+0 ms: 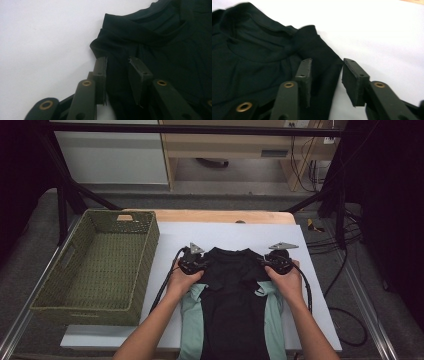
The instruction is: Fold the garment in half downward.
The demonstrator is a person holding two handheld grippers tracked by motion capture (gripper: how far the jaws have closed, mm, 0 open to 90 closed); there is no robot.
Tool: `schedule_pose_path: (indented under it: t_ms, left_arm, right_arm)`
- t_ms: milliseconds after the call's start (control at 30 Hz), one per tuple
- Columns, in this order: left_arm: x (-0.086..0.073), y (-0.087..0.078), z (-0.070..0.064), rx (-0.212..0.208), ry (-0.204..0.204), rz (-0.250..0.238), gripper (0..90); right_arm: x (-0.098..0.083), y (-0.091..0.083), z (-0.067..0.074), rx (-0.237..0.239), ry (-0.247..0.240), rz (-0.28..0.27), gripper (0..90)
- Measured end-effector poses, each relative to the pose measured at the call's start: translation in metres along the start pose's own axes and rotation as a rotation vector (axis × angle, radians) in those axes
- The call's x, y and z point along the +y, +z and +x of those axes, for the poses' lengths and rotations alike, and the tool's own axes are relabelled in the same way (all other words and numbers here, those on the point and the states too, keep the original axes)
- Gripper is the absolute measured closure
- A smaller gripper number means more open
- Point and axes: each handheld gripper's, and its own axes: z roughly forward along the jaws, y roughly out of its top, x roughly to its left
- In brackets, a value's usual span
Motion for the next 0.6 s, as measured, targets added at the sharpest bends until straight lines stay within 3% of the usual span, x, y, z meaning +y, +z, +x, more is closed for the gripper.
schedule_pose_path:
  t_ms: [167, 267, 367, 500, 600]
  left_arm:
    - [0.000, 0.000, -0.003, -0.016, 0.009, 0.000, 80.9]
    - [0.000, 0.000, -0.003, -0.018, 0.007, 0.000, 82.6]
    - [0.000, 0.000, -0.003, -0.020, 0.012, -0.003, 84.2]
    - [-0.001, 0.000, -0.004, -0.019, 0.011, -0.007, 86.0]
    - [0.000, 0.000, -0.004, -0.014, 0.011, -0.009, 86.5]
  right_arm:
    - [-0.003, 0.003, -0.004, 0.004, 0.014, 0.045, 52.7]
    - [-0.004, 0.008, -0.002, 0.017, 0.016, 0.063, 52.7]
    - [-0.003, 0.009, 0.002, 0.025, 0.015, 0.058, 61.6]
    - [-0.001, 0.010, 0.006, 0.068, 0.016, 0.071, 83.9]
    - [0.001, 0.011, 0.010, 0.062, -0.010, 0.082, 87.2]
